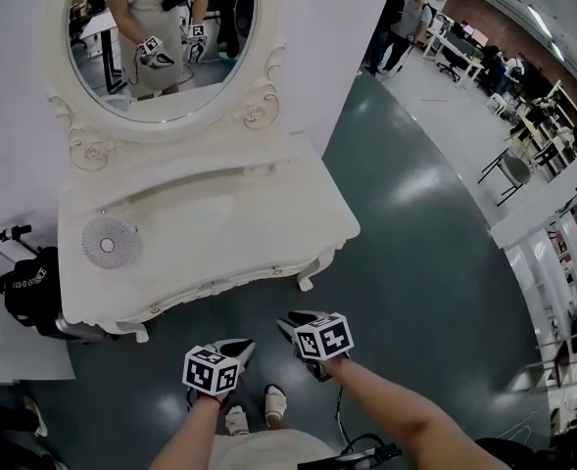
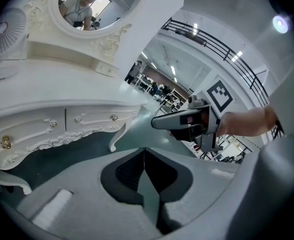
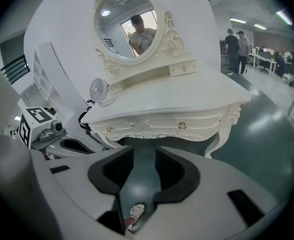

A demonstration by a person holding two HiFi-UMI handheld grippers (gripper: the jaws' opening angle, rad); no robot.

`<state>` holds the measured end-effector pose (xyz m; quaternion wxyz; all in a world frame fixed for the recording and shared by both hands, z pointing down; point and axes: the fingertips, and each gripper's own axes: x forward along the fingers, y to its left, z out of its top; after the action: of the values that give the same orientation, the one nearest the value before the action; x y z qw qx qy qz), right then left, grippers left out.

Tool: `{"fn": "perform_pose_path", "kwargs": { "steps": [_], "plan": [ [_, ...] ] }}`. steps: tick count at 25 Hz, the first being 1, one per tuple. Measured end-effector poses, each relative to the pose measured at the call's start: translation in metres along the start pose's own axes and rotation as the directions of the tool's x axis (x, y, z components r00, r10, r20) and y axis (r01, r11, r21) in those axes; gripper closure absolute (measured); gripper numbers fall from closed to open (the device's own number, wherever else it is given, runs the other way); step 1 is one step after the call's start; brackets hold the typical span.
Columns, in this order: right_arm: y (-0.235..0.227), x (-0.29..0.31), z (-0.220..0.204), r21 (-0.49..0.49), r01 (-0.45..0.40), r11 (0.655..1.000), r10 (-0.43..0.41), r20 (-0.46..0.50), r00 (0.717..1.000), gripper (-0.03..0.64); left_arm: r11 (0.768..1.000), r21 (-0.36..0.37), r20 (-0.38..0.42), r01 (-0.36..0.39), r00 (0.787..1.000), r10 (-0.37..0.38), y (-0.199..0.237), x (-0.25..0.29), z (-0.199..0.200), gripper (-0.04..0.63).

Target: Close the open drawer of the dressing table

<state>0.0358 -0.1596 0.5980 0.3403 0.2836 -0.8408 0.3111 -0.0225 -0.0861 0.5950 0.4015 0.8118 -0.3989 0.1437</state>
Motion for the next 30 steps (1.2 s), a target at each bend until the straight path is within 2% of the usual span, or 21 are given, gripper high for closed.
{"fn": "perform_pose_path", "kwargs": {
  "steps": [13, 23, 30],
  "plan": [
    [0.036, -0.062, -0.029, 0.017, -0.047, 0.999, 0.046, 0.054, 0.997, 0.476, 0.997, 0.058, 0.022, 0.043, 0.999, -0.045, -0.049, -0.019, 0.001, 0.586],
    [0.052, -0.093, -0.037, 0.001, -0.049, 0.999, 0.049, 0.105, 0.993, 0.476, 0.995, 0.061, 0.035, 0.074, 0.996, -0.076, -0.083, -0.035, -0.005, 0.584],
    [0.067, -0.106, -0.032, -0.027, -0.111, 0.993, 0.113, 0.097, 0.989, 0.476, 0.992, 0.074, 0.041, 0.105, 0.993, -0.108, -0.102, -0.043, 0.000, 0.585]
  ]
}}
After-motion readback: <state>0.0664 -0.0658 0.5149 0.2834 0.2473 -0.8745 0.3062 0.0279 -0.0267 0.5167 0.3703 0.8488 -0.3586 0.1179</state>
